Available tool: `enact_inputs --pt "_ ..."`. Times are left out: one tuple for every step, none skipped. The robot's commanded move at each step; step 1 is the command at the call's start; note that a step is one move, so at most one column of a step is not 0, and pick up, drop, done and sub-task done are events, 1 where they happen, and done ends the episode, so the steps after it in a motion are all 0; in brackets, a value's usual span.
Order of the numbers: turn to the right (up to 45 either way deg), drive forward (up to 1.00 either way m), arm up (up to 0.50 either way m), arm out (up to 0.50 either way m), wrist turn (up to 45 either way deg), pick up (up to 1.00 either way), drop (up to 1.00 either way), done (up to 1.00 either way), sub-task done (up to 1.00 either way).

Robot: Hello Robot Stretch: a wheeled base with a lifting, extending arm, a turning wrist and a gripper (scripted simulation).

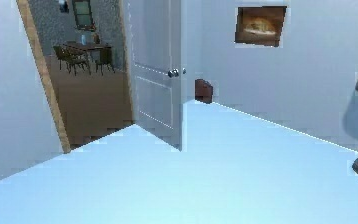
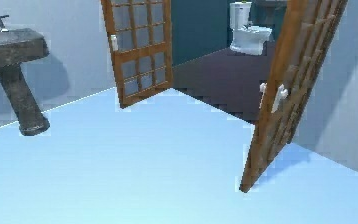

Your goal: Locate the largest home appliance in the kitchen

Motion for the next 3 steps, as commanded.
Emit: enact_inputs --pt "-15.0 0.00 0.00 0.00 0.0 0.00 0.00 0.00 0.00" --pt "0.0 1.00 0.00 0.00 0.0 0.00 0.00 0.00 0.00" --pt "-3.0 0.00 0.00 0.00 0.0 0.00 0.00 0.00 0.00"
